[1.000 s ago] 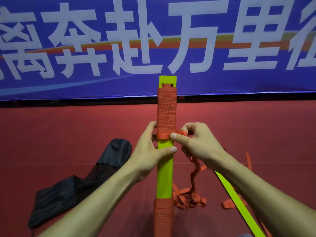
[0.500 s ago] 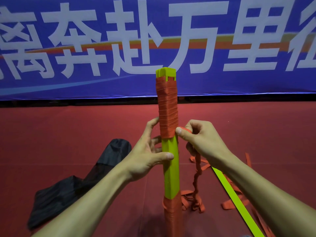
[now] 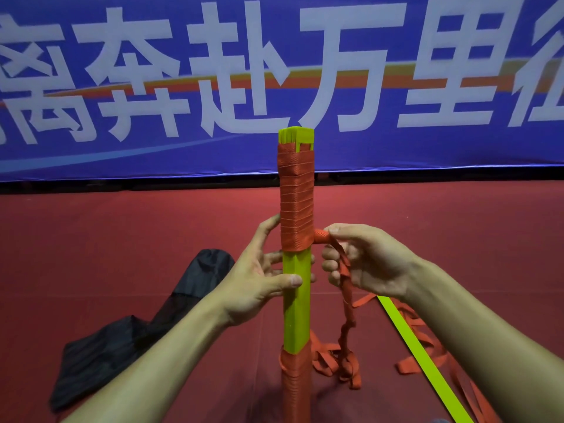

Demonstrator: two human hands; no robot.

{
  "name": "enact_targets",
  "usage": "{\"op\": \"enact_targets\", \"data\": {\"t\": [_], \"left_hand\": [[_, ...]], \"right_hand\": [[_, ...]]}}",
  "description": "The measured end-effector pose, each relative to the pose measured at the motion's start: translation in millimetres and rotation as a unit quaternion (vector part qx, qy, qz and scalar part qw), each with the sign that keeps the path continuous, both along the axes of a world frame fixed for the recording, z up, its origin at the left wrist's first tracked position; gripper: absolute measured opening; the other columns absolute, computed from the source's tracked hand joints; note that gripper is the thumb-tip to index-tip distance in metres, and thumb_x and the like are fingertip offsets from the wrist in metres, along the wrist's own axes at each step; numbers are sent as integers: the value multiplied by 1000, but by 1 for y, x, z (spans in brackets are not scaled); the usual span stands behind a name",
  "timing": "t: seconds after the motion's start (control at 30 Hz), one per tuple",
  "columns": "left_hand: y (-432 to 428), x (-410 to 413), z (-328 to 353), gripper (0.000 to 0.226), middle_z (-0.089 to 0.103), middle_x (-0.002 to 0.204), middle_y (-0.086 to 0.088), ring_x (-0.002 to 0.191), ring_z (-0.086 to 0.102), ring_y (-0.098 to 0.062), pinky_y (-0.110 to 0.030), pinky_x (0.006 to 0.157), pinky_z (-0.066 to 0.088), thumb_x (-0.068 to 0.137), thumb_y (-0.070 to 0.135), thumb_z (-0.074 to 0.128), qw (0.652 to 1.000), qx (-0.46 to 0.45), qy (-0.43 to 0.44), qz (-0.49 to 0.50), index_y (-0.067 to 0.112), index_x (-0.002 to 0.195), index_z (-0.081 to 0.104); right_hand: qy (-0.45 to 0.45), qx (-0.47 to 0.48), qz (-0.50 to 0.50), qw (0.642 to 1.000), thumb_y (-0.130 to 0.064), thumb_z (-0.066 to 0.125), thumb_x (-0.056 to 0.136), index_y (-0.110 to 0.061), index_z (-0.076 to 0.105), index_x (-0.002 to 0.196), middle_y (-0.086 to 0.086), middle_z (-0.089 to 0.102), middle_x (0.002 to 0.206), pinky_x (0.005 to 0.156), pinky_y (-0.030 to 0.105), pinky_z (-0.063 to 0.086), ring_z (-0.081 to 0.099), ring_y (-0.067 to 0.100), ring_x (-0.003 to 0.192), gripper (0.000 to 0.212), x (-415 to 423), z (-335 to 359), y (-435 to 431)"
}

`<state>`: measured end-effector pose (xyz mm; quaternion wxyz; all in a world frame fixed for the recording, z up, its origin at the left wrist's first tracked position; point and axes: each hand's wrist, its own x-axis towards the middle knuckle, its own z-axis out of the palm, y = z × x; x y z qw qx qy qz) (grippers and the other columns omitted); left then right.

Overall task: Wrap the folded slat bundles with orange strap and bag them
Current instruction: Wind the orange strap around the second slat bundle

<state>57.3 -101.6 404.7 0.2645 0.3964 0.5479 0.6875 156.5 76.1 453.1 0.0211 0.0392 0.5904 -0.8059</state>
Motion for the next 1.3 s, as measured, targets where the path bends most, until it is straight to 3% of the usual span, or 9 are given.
{"op": "enact_targets", "data": {"t": [0.13, 0.27, 0.47, 0.57, 0.63, 0.83, 0.97, 1.07, 1.3], "left_hand": [[-1, -1, 1, 81, 73, 109, -18, 94, 72, -39, -38, 71, 58, 73, -4, 71, 1000, 7, -3, -2, 67, 110, 57], [-1, -1, 0, 80, 73, 109, -19, 92, 73, -38, -38, 69, 59, 73, -4, 71, 1000, 7, -7, 0, 67, 109, 58], [-2, -1, 1, 81, 72, 110, -20, 95, 72, -40, -49, 82, 51, 72, -3, 72, 999, 2, -6, 32, 64, 115, 55], [-3, -1, 2, 81, 72, 109, -19, 95, 72, -41, -54, 86, 44, 72, -3, 73, 999, -1, -2, 37, 65, 113, 56], [-3, -1, 1, 81, 71, 111, -22, 96, 72, -42, -57, 85, 41, 72, -3, 73, 999, -3, 0, 39, 64, 114, 55], [-4, -3, -1, 84, 72, 111, -19, 93, 73, -37, -39, 71, 58, 71, -2, 73, 999, -19, 6, 36, 58, 124, 48], [-4, -3, -1, 82, 72, 111, -21, 92, 73, -39, -40, 72, 58, 71, -4, 74, 999, -14, 1, 38, 64, 113, 56], [-5, -3, -1, 84, 72, 111, -20, 95, 72, -40, -40, 73, 58, 71, -5, 79, 999, -17, 5, 44, 65, 112, 56], [0, -2, -1, 81, 74, 107, -14, 93, 74, -35, -34, 71, 58, 68, 0, 78, 997, -24, 13, 71, 65, 111, 56]], "right_hand": [[-23, -51, 33, 998, -2, 48, 73, -10, 53, 83, 10, 51, 66, 54, 32, 53, 55, 21, 61, 14, 3, 1, 8], [-20, -37, 34, 999, 9, 58, 69, -8, 57, 83, 11, 58, 71, 56, 34, 57, 63, 21, 64, 22, 0, -4, 12], [-5, -67, 34, 997, 6, 73, 62, -4, 71, 81, 13, 67, 80, 62, 40, 60, 70, 22, 71, 22, 1, -5, 15], [0, -74, 44, 996, 5, 86, 52, -2, 73, 88, 15, 71, 86, 64, 42, 60, 72, 23, 73, 40, 4, -6, 13], [-3, -46, 14, 999, 5, 77, 62, -2, 67, 91, 13, 71, 81, 62, 41, 60, 71, 20, 69, 31, 4, -6, 11], [21, 37, 0, 999, 5, 70, 65, -6, 58, 83, 6, 57, 65, 58, 35, 59, 57, 12, 54, 25, 1, -6, 10], [14, 126, -26, 992, -5, 73, 71, -7, 54, 79, 5, 47, 63, 54, 31, 57, 46, 12, 56, 21, 0, -6, 9], [5, 166, -36, 985, -10, 72, 80, -5, 54, 81, 9, 49, 66, 62, 39, 58, 53, 18, 63, 18, 2, -6, 11], [1, 48, 1, 999, -17, 66, 75, -14, 53, 77, 12, 58, 71, 70, 46, 58, 64, 23, 66, 14, 7, 0, 11]]}}
